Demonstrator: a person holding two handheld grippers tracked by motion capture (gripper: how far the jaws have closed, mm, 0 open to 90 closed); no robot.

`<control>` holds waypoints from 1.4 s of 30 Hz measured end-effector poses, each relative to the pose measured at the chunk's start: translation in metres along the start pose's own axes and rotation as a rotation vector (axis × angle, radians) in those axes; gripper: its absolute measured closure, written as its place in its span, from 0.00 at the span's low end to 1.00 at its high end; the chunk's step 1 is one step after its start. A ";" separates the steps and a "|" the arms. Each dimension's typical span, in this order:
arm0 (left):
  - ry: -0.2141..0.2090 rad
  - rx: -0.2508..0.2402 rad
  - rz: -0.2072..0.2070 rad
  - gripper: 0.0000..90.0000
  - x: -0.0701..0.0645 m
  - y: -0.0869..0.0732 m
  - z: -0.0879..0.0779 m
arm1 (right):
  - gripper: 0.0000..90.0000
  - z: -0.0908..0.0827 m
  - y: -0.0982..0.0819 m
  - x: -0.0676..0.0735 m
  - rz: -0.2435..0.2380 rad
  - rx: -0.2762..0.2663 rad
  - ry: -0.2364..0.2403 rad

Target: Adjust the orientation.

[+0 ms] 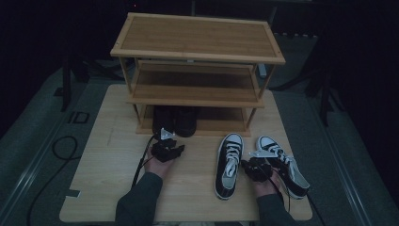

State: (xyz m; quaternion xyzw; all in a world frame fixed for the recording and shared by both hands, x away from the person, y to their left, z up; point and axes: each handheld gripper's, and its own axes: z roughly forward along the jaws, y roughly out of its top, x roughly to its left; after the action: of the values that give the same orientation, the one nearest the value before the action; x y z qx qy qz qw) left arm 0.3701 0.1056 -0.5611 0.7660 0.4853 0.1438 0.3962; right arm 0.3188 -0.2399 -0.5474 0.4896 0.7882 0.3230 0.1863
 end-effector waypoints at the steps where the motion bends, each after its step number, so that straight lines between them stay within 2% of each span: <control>1: 0.000 -0.001 -0.001 0.62 0.000 0.000 0.000 | 1.00 0.001 0.002 0.001 0.000 0.002 0.000; 7: -0.010 0.000 0.002 0.62 0.000 0.000 0.000 | 1.00 0.010 0.011 0.004 0.002 0.006 0.016; 10: -0.015 0.000 0.002 0.62 0.000 0.000 0.000 | 1.00 0.016 0.018 0.007 -0.024 0.013 0.019; 12: -0.016 -0.001 -0.001 0.62 0.000 0.000 0.000 | 0.97 0.016 0.022 0.009 -0.048 0.022 0.011; 14: -0.017 0.000 -0.001 0.62 0.000 0.000 0.000 | 0.94 0.011 0.026 0.012 -0.066 0.018 -0.010; 16: -0.017 -0.001 -0.001 0.62 0.001 0.000 0.000 | 0.92 0.001 0.030 0.013 -0.048 0.000 0.013; 18: -0.018 0.000 -0.001 0.62 0.001 0.000 0.000 | 0.88 -0.009 0.034 0.013 -0.040 -0.003 0.005; 20: -0.019 0.000 0.000 0.62 0.000 0.000 0.000 | 0.86 -0.018 0.037 0.013 -0.018 -0.009 0.029; 23: -0.018 0.000 0.001 0.62 0.000 0.000 0.000 | 0.84 -0.027 0.040 0.015 -0.017 -0.025 0.031; 28: -0.018 -0.001 0.001 0.62 0.000 0.000 0.000 | 0.81 -0.046 0.044 0.023 -0.011 -0.064 0.077; 31: -0.018 0.000 0.000 0.62 0.000 0.000 0.000 | 0.79 -0.051 0.044 0.029 -0.030 -0.070 0.081; 35: -0.019 -0.001 -0.001 0.62 0.000 0.000 0.000 | 0.78 -0.054 0.043 0.035 -0.031 -0.078 0.088; 40: -0.020 0.001 0.000 0.62 0.000 0.000 0.000 | 0.78 -0.049 0.040 0.038 -0.036 -0.039 0.071; 42: -0.022 -0.001 -0.001 0.62 0.000 0.000 0.000 | 0.77 -0.049 0.038 0.039 -0.037 -0.044 0.063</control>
State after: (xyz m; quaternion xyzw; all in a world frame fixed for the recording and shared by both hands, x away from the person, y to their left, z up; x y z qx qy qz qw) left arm 0.3698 0.1059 -0.5614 0.7672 0.4814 0.1354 0.4017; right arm 0.2963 -0.2093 -0.4846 0.4603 0.7952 0.3521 0.1780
